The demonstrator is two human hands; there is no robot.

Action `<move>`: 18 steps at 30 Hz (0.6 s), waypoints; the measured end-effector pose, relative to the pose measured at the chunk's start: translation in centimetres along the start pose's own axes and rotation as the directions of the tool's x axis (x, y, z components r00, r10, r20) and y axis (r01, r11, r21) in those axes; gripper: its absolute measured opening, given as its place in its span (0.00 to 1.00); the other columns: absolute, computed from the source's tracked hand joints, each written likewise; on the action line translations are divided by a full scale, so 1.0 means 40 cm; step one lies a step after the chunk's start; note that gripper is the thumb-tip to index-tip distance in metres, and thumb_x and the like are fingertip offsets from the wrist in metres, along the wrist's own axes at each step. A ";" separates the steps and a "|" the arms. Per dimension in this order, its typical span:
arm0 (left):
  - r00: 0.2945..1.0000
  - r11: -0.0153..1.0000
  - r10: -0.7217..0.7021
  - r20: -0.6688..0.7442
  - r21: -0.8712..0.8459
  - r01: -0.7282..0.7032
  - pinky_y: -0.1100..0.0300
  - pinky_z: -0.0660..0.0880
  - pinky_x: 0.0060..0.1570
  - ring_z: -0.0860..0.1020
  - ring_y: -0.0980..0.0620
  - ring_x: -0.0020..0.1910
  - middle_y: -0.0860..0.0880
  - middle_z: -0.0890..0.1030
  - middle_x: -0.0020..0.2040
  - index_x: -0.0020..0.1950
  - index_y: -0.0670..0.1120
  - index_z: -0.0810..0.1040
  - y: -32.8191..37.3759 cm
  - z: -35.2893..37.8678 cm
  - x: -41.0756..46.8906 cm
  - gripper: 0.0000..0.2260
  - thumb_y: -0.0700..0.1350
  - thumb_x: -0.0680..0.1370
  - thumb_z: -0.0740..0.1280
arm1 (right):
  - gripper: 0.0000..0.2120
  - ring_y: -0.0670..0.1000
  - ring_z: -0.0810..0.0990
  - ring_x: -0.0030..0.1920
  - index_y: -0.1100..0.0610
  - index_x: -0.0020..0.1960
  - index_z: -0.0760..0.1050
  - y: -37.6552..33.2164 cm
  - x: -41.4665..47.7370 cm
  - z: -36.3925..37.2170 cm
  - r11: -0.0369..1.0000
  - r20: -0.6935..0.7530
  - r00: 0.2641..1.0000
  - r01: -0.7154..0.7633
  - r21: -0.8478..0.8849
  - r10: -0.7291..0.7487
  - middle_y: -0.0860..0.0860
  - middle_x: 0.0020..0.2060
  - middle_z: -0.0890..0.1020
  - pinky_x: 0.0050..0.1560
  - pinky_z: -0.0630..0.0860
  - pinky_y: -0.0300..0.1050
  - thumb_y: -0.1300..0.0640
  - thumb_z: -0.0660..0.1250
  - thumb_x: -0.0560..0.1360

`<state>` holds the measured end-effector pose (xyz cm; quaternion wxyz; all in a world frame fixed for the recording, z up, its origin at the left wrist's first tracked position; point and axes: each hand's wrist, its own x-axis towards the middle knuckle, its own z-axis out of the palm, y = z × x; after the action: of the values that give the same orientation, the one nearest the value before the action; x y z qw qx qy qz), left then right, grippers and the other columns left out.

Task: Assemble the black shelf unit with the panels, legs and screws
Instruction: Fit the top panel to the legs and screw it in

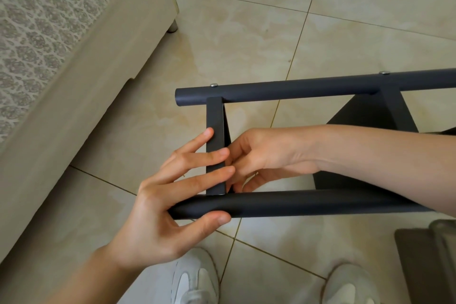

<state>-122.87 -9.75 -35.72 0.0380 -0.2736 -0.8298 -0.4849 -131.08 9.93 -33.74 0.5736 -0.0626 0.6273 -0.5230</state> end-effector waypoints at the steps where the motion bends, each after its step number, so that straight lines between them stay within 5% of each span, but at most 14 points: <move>1: 1.000 1.000 0.000 -0.001 0.001 0.000 0.51 0.67 0.72 0.66 0.41 0.76 0.48 0.77 0.66 0.62 0.38 0.78 0.000 -0.001 -0.001 0.22 0.54 0.78 0.69 | 0.09 0.47 0.80 0.41 0.65 0.56 0.79 0.001 0.001 0.001 1.000 0.006 1.000 -0.006 0.001 0.006 0.53 0.44 0.82 0.50 0.78 0.40 0.64 0.67 0.77; 7: 1.000 1.000 0.002 0.002 0.001 -0.002 0.51 0.67 0.72 0.67 0.41 0.76 0.48 0.77 0.67 0.63 0.37 0.78 0.001 0.001 0.001 0.22 0.54 0.78 0.69 | 0.07 0.47 0.79 0.39 0.57 0.43 0.80 0.003 0.003 0.004 0.999 0.047 0.998 -0.044 0.026 0.042 0.51 0.39 0.82 0.46 0.78 0.39 0.62 0.66 0.78; 18: 1.000 1.000 0.001 -0.001 -0.002 -0.001 0.51 0.67 0.71 0.67 0.41 0.75 0.48 0.77 0.67 0.62 0.39 0.79 0.002 -0.001 0.001 0.21 0.54 0.78 0.69 | 0.06 0.49 0.78 0.40 0.60 0.45 0.79 -0.001 0.003 0.001 0.993 0.096 0.992 -0.090 0.077 0.082 0.52 0.38 0.81 0.43 0.78 0.40 0.63 0.65 0.78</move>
<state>-122.88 -9.71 -35.61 0.0382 -0.2737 -0.8292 -0.4858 -131.10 9.83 -33.79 0.6263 -0.0365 0.5803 -0.5193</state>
